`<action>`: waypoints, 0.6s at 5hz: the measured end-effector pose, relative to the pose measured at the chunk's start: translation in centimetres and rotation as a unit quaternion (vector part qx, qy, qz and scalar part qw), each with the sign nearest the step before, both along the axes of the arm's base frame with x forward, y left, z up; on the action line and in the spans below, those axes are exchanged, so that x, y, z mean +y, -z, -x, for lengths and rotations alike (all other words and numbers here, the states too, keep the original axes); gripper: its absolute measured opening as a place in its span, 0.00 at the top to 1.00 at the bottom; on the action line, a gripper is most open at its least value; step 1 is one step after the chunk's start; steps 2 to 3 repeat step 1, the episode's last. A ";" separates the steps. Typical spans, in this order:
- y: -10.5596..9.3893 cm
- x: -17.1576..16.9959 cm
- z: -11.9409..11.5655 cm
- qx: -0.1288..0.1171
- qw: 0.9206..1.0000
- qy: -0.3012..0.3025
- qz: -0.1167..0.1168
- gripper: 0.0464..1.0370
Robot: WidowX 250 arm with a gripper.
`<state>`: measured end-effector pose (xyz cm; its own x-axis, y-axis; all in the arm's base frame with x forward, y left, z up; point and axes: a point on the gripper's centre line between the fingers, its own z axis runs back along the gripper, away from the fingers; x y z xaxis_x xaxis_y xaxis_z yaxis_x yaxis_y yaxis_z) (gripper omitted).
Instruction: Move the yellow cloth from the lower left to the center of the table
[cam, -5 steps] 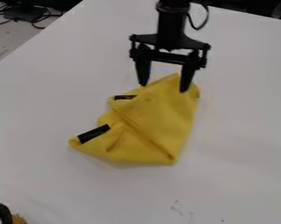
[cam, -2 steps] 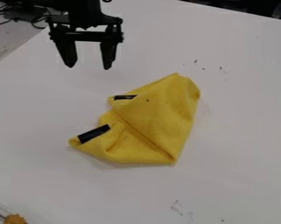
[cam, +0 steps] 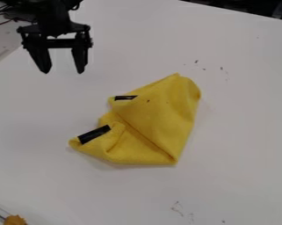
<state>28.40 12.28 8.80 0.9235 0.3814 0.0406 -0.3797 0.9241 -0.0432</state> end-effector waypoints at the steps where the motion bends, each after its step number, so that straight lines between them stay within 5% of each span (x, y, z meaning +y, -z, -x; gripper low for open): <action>1: 0.3 1.1 0.3 0.010 1.000 -0.014 0.001 0.04; 3: 0.3 1.1 0.3 0.010 1.000 -0.014 0.001 0.04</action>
